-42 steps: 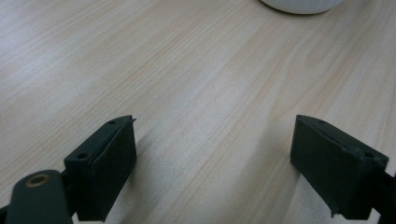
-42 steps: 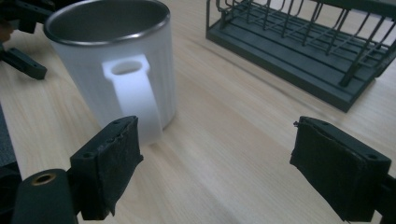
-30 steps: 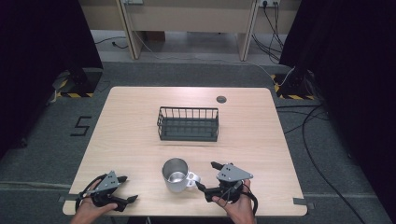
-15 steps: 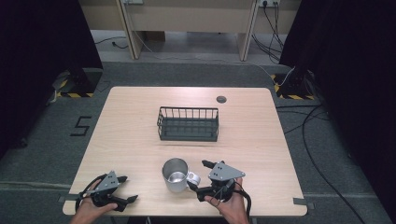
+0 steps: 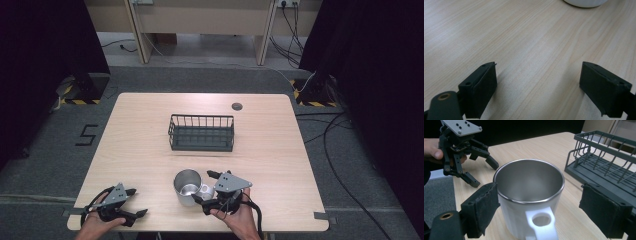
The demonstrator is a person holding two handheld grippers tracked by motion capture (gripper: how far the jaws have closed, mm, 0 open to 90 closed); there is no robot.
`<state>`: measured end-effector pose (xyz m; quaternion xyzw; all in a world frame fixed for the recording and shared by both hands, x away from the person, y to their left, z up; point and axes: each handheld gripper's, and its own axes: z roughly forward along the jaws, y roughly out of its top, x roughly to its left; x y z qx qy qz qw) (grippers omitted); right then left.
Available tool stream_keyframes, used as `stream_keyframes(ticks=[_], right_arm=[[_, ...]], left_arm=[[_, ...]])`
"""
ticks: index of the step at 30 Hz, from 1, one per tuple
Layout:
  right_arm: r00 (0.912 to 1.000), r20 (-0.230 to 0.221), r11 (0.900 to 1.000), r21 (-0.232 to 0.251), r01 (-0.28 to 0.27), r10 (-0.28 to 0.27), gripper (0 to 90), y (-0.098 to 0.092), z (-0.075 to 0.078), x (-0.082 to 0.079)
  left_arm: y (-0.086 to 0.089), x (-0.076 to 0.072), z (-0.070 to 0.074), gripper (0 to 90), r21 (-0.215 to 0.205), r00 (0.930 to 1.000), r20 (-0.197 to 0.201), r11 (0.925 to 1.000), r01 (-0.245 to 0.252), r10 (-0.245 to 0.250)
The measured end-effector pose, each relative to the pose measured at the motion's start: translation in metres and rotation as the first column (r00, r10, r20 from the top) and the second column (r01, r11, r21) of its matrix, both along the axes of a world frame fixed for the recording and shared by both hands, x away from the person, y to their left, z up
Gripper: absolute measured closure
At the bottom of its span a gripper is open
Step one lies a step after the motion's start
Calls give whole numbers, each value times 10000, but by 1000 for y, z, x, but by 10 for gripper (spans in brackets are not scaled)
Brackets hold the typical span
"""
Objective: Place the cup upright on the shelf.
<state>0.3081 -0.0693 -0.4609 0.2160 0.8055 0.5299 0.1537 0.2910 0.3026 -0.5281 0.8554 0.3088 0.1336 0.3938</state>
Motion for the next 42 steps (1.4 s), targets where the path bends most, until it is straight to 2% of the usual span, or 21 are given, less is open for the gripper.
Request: stream_keyframes(ticks=[16, 23, 31, 42], right_arm=[[9991, -159, 9992, -69, -395, 394, 148, 16, -5, 7], [9990, -154, 9990, -160, -412, 410, 109, 25, -4, 10], [9981, -390, 9986, -201, -484, 476, 58, 35, -5, 18], [9962, -678, 9978, -332, -565, 542, 42, 46, -6, 25]], left_arm=[[0, 0, 0, 138, 6, 10000, -1, 10000, 4, -4], [0, 0, 0, 138, 0, 10000, 1, 10000, -2, 2], [0, 0, 0, 138, 10, 10000, -1, 10000, 8, -8], [0, 0, 0, 138, 1, 10000, -1, 10000, 2, -2]])
